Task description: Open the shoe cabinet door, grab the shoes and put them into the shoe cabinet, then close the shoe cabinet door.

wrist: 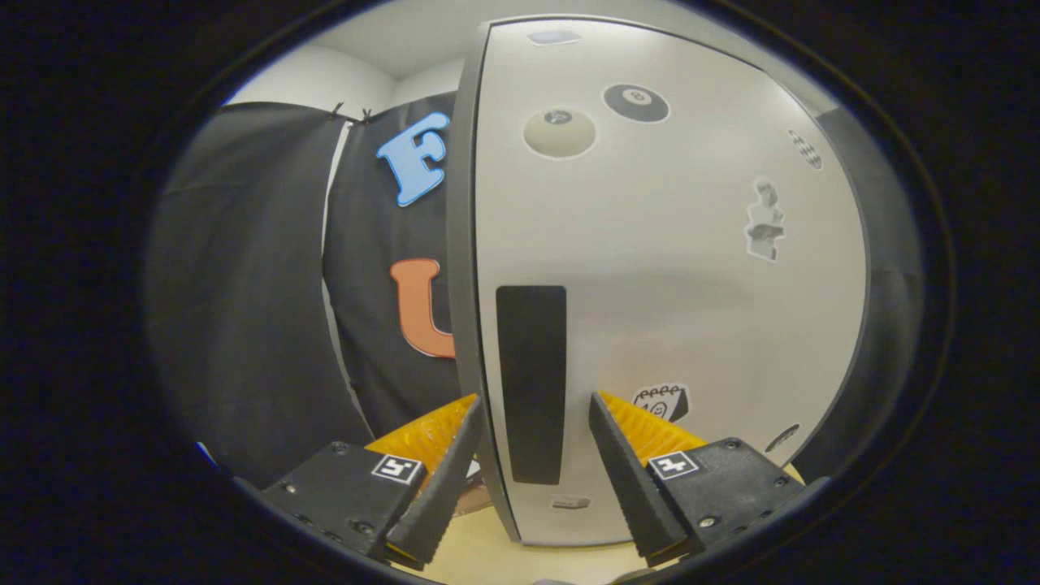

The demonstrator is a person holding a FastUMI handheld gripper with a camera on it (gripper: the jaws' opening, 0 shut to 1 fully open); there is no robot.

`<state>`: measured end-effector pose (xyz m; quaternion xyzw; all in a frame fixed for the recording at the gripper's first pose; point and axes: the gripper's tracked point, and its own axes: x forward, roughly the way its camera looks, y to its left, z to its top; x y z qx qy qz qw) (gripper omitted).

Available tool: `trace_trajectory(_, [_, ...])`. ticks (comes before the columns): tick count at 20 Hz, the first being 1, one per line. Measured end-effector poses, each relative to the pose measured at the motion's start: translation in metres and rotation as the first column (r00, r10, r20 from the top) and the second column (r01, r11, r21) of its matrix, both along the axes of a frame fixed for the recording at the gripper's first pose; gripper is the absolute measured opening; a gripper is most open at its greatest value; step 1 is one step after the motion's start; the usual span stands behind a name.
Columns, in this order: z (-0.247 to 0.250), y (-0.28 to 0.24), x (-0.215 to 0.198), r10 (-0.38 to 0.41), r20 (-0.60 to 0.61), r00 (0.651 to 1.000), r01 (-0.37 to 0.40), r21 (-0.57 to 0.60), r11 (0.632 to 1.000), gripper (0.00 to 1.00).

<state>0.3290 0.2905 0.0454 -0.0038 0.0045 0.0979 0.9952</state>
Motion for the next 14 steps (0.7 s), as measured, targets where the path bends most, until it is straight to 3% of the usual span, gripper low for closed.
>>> trace_trajectory(2, [-0.004, 0.005, 0.003, -0.013, -0.011, 1.0, 0.013, -0.004, 1.0, 0.69])
trace_trajectory(4, [-0.003, -0.006, 0.005, -0.072, -0.004, 0.997, 0.072, 0.002, 0.997, 0.61])
trace_trajectory(6, [-0.005, -0.005, 0.006, -0.058, -0.016, 0.998, 0.058, 0.003, 0.998, 0.41])
trace_trajectory(14, [-0.007, -0.008, -0.009, 0.066, -0.053, 0.996, -0.065, 0.027, 0.998, 0.3])
